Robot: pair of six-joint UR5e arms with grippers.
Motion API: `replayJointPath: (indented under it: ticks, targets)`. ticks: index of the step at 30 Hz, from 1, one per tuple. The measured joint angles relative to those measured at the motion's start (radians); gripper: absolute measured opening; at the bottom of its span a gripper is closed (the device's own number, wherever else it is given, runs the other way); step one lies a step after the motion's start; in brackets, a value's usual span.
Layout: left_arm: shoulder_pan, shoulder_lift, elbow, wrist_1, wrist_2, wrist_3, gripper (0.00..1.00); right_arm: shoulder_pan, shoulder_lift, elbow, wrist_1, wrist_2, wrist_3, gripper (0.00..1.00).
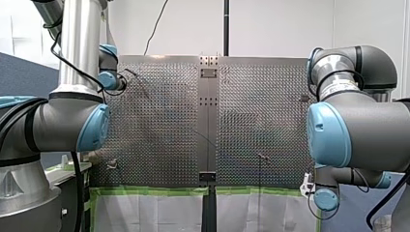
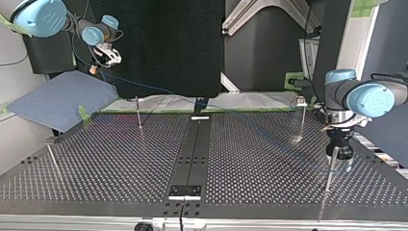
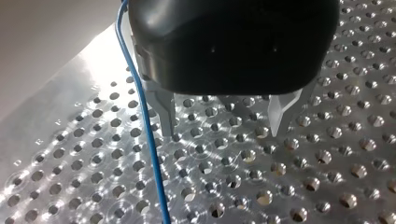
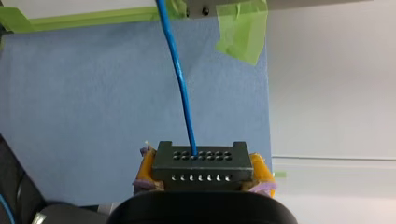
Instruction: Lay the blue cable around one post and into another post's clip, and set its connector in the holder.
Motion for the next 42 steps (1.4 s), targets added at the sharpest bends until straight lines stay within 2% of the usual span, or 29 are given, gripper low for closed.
replayJointPath:
  ticks: [7, 11, 19, 28, 37, 42]
  targets:
    - [-0.018, 0.000, 0.000, -0.026, 0.000, 0.001, 1.00, 0.001, 0.000, -0.003, -0.012, -0.059, -0.007, 0.00]
    - [-0.037, 0.000, -0.001, -0.059, -0.002, 0.001, 1.00, 0.004, 0.001, -0.004, -0.011, -0.080, -0.008, 0.00]
    - [-0.068, 0.000, -0.001, -0.129, 0.008, 0.009, 1.00, 0.007, 0.001, -0.006, -0.009, -0.087, -0.008, 0.00]
    - [-0.091, 0.007, -0.009, -0.210, -0.003, 0.069, 1.00, 0.010, 0.001, -0.007, -0.008, -0.088, -0.007, 0.00]
    - [-0.099, 0.073, -0.077, -0.286, 0.016, 0.139, 1.00, 0.013, 0.001, -0.007, -0.008, -0.088, -0.005, 0.00]
    - [-0.106, 0.118, -0.121, -0.330, -0.006, 0.156, 1.00, 0.016, 0.001, -0.008, -0.004, -0.088, -0.004, 0.00]
